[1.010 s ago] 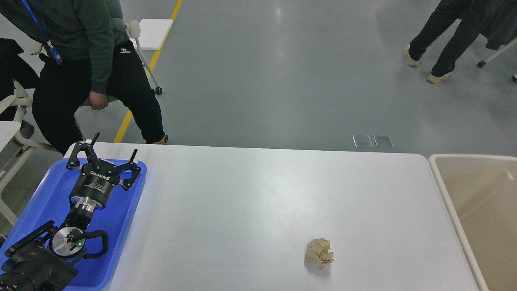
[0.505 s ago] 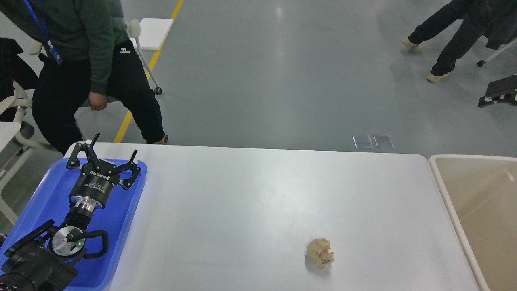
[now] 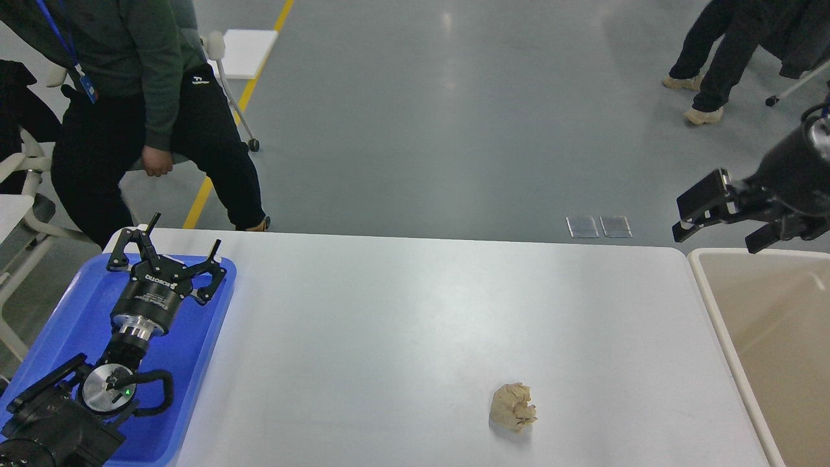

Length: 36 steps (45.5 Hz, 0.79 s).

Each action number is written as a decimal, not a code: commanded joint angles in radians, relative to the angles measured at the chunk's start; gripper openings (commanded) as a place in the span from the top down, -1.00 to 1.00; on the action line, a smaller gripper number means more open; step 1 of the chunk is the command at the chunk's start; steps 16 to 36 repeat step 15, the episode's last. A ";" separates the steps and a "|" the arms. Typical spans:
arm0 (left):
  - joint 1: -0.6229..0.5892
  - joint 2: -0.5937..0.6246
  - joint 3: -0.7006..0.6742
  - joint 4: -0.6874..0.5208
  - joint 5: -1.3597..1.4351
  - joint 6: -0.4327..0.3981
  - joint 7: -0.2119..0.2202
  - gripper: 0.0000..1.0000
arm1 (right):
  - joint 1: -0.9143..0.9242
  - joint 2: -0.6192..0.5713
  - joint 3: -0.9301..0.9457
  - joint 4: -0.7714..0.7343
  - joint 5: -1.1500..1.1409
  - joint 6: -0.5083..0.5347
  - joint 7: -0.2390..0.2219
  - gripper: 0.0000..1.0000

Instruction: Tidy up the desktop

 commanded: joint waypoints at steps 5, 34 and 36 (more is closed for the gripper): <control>0.000 0.001 0.000 -0.001 0.000 0.000 0.000 -0.98 | 0.044 0.060 0.059 0.133 0.020 0.010 0.002 -1.00; 0.000 0.001 0.000 -0.001 0.000 0.000 0.000 -0.98 | 0.039 0.080 0.057 0.143 0.019 0.010 -0.001 -1.00; 0.000 0.001 0.000 -0.001 0.000 0.000 0.000 -0.98 | 0.039 0.080 0.057 0.143 0.019 0.010 -0.001 -1.00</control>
